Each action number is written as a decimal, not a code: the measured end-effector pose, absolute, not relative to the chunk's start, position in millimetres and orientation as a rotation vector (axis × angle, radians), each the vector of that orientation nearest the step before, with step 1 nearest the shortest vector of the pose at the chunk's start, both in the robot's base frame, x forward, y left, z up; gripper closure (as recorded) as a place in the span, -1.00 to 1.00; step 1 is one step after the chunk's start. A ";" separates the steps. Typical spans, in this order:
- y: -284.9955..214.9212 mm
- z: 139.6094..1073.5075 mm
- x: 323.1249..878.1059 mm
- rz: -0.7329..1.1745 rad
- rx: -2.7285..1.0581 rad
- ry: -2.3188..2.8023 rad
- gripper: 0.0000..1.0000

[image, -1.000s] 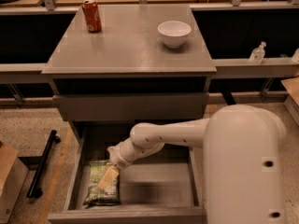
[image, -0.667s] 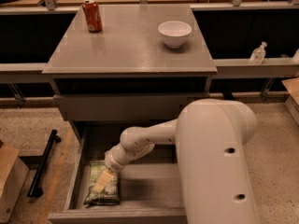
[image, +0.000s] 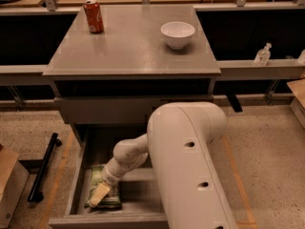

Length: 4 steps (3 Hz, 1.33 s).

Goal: Pick green jalapeno chip bag from middle drawer and place on counter

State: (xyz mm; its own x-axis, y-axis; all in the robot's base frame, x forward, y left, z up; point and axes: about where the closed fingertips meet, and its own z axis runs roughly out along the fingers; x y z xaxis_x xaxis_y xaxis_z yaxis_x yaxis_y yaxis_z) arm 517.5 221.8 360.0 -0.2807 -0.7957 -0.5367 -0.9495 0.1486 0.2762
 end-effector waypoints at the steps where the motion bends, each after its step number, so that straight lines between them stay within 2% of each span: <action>1: 223.4 356.5 514.9 0.852 -1.686 2.178 -0.63; 4: 223.4 366.3 514.8 0.852 -1.686 2.178 0.74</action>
Offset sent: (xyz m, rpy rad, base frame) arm -0.0156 -0.0048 0.0355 0.1090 -0.0292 -0.0857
